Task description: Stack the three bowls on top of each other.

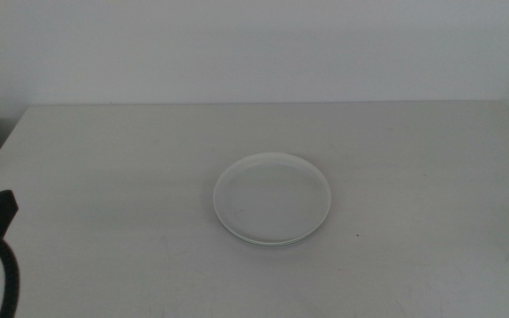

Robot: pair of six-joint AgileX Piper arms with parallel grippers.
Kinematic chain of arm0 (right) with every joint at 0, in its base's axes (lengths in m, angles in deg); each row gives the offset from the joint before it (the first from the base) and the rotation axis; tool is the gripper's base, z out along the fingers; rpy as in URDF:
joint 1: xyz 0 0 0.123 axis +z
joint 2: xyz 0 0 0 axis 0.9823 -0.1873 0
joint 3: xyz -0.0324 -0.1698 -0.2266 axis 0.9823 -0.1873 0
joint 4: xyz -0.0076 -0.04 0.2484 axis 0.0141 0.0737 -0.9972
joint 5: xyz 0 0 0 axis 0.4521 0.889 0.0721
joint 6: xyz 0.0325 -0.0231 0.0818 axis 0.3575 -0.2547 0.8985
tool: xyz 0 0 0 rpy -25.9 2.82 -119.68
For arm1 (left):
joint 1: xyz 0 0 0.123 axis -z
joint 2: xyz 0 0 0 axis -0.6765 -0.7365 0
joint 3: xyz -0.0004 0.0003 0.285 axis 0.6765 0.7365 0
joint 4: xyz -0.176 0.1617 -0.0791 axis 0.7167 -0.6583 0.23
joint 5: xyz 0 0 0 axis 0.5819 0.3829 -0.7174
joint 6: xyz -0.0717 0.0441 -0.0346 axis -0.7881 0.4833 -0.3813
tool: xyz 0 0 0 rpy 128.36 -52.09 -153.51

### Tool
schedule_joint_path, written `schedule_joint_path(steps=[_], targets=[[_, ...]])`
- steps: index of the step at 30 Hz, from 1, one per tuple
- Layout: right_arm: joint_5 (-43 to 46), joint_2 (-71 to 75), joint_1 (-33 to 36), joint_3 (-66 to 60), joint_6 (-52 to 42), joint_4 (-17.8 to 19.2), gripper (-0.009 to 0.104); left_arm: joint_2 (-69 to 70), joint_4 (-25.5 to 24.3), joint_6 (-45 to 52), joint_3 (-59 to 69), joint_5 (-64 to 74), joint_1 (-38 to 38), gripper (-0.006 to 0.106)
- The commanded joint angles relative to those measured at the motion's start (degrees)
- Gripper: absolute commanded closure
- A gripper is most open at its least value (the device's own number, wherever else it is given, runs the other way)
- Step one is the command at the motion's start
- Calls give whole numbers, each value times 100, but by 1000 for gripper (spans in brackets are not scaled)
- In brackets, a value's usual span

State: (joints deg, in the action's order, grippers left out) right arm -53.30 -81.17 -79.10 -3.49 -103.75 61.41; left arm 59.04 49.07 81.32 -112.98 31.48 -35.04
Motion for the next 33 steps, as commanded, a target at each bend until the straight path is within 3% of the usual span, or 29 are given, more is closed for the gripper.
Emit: schedule_joint_path(steps=[1,17,33], targets=[[446,-27,-39,67,-47,39,48,69,62,-63,-143,-451,-12,-4],[1084,2110,-39,-2496,-47,109,48,2487,62,-63,2305,-795,-12,-4],[1185,2285,-39,-2661,-47,238,48,2460,-22,-58,2488,-763,-12,-4]])
